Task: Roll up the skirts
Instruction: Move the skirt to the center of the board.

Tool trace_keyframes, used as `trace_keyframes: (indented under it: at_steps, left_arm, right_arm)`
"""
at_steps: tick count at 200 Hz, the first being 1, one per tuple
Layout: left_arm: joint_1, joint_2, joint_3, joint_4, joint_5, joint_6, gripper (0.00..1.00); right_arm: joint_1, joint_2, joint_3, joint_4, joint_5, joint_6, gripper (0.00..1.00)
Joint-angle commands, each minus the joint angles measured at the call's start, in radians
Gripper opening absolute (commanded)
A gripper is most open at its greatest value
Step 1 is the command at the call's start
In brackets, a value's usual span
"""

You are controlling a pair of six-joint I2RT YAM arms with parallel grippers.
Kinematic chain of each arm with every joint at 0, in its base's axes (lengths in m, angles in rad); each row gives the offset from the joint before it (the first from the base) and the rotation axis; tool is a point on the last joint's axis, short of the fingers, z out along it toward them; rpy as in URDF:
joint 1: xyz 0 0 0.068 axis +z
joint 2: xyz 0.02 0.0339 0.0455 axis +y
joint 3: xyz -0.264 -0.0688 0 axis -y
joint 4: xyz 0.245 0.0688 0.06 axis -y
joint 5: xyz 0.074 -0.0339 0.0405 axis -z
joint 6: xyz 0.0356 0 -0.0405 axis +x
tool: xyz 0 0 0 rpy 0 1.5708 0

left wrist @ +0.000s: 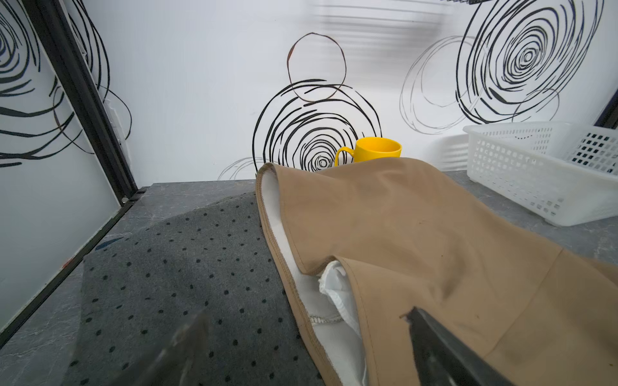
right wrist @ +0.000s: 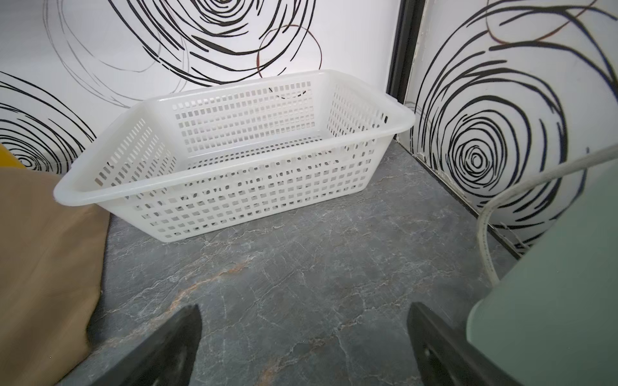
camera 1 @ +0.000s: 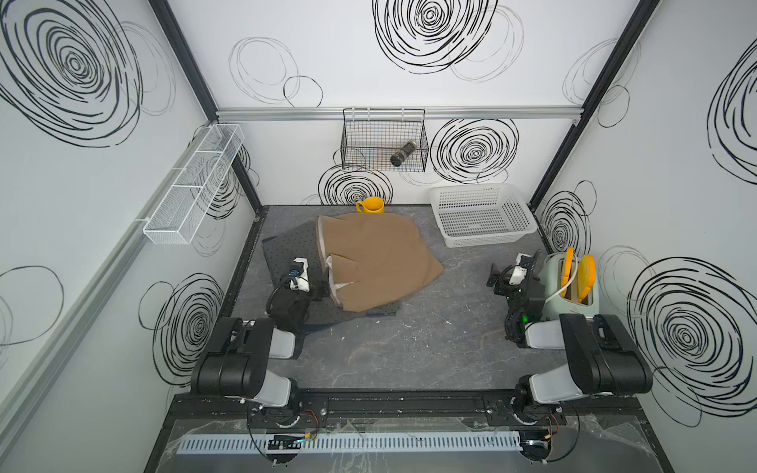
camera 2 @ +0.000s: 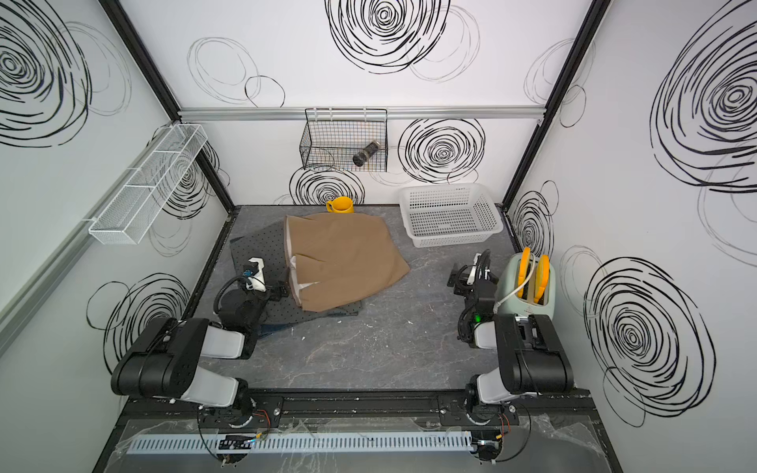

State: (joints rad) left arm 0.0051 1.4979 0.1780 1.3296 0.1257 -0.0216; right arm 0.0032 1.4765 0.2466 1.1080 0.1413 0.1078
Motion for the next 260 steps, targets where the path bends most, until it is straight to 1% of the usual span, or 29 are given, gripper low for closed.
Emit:
trace_keyframes:
  at_steps: [1,58,78,101,182,189,194,197,210,218,225,233,237,247,260]
  left_arm:
    - [-0.028,-0.009,0.005,0.045,-0.052,0.029,0.97]
    - [-0.030,-0.009,0.006,0.040,-0.055,0.028,0.97]
    - [-0.007,-0.005,0.012,0.038,-0.020,0.013,0.96]
    - [-0.031,-0.021,0.024,-0.015,-0.069,0.026,0.97]
    - [-0.035,-0.025,0.025,-0.024,-0.077,0.028,0.96]
    - [-0.044,-0.034,0.027,-0.037,-0.118,0.024,0.97]
    - [-0.059,-0.045,0.037,-0.064,-0.199,0.017,0.96]
    - [-0.067,-0.053,0.041,-0.080,-0.226,0.014,0.96]
    - [-0.081,-0.129,0.053,-0.155,-0.284,0.012,0.96]
    - [-0.096,-0.179,0.062,-0.214,-0.346,0.009,0.96]
    - [-0.114,-0.222,0.070,-0.262,-0.386,0.015,0.97]
    - [-0.135,-0.260,0.082,-0.292,-0.418,0.027,0.97]
    - [-0.148,-0.276,0.088,-0.306,-0.434,0.022,0.97]
    - [-0.170,-0.327,0.109,-0.345,-0.468,-0.044,0.97]
    - [-0.209,-0.389,0.147,-0.413,-0.513,-0.152,0.97]
  right_arm:
    - [0.003,-0.007,-0.002,0.009,0.004,-0.007,0.98]
    - [0.001,-0.007,-0.002,0.009,0.004,-0.008,0.98]
    - [0.001,-0.006,-0.002,0.009,0.004,-0.007,0.98]
    - [0.002,-0.006,-0.002,0.009,0.004,-0.008,0.98]
    - [0.004,-0.007,-0.003,0.009,0.004,-0.008,0.98]
    - [0.003,-0.008,-0.002,0.011,0.004,-0.008,0.98]
    - [0.006,-0.009,-0.003,0.013,0.008,-0.012,0.98]
    - [0.011,-0.010,0.000,0.010,0.010,-0.020,0.98]
    - [0.023,-0.040,0.017,-0.042,0.014,-0.031,0.98]
    - [0.035,-0.064,0.031,-0.049,0.027,-0.082,0.98]
    - [0.064,-0.104,0.066,-0.141,0.063,-0.107,0.98]
    - [0.104,-0.163,0.123,-0.286,0.108,-0.103,0.98]
    - [0.124,-0.186,0.143,-0.327,0.133,-0.099,0.98]
    - [0.175,-0.237,0.180,-0.397,0.201,-0.080,0.98]
    - [0.232,-0.299,0.203,-0.426,0.244,-0.039,0.98]
